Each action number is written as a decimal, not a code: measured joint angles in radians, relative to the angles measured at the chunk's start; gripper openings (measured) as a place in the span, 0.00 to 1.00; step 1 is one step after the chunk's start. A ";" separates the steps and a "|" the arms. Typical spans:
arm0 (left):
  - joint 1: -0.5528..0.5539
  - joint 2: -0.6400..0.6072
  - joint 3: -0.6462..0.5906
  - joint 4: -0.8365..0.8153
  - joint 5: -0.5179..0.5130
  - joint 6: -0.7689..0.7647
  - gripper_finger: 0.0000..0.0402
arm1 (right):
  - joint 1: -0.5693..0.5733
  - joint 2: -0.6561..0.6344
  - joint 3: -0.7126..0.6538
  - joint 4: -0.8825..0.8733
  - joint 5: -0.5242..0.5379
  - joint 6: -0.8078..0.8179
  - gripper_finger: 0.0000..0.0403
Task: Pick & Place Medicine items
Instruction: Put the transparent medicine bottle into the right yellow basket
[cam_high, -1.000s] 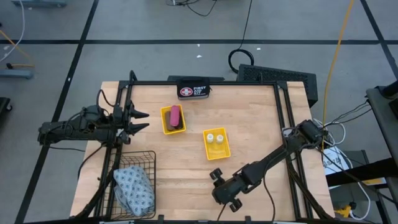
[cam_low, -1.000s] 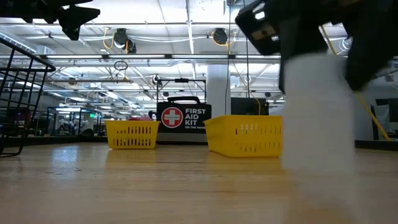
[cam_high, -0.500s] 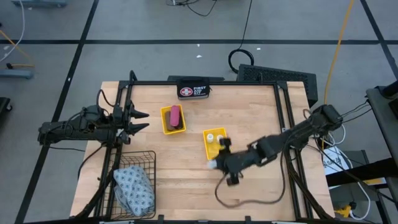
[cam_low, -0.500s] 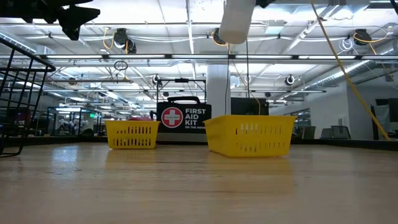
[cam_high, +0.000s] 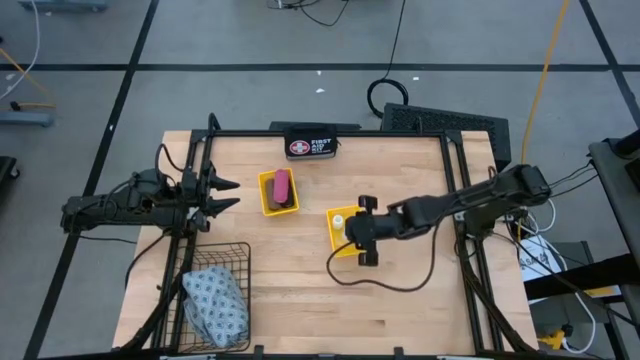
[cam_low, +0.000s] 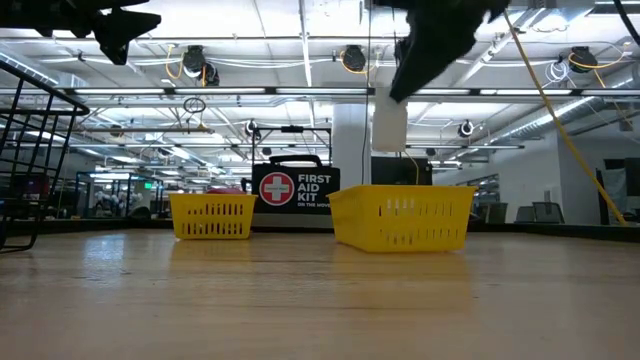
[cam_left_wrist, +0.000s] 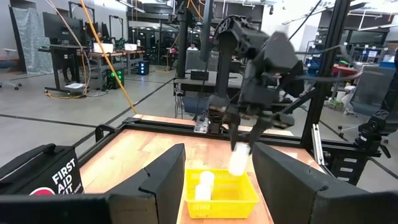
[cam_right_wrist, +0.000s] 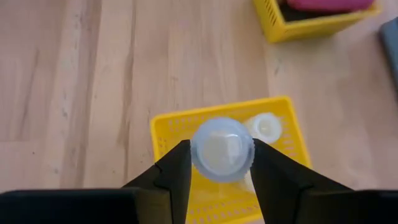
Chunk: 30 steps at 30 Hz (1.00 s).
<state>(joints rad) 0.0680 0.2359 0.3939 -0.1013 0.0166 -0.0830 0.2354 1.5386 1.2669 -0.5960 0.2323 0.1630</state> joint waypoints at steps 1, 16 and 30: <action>0.000 0.000 0.000 0.000 0.000 0.000 0.49 | -0.009 0.000 -0.021 0.019 -0.017 0.000 0.33; 0.000 0.000 0.000 0.000 0.000 0.000 0.49 | -0.108 0.001 -0.285 0.316 -0.157 -0.042 0.33; 0.000 0.000 0.000 0.000 0.000 0.000 0.49 | -0.123 0.001 -0.345 0.344 -0.167 -0.072 0.33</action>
<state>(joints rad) 0.0680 0.2359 0.3939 -0.1013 0.0170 -0.0830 0.1123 1.5396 0.9222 -0.2519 0.0652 0.0909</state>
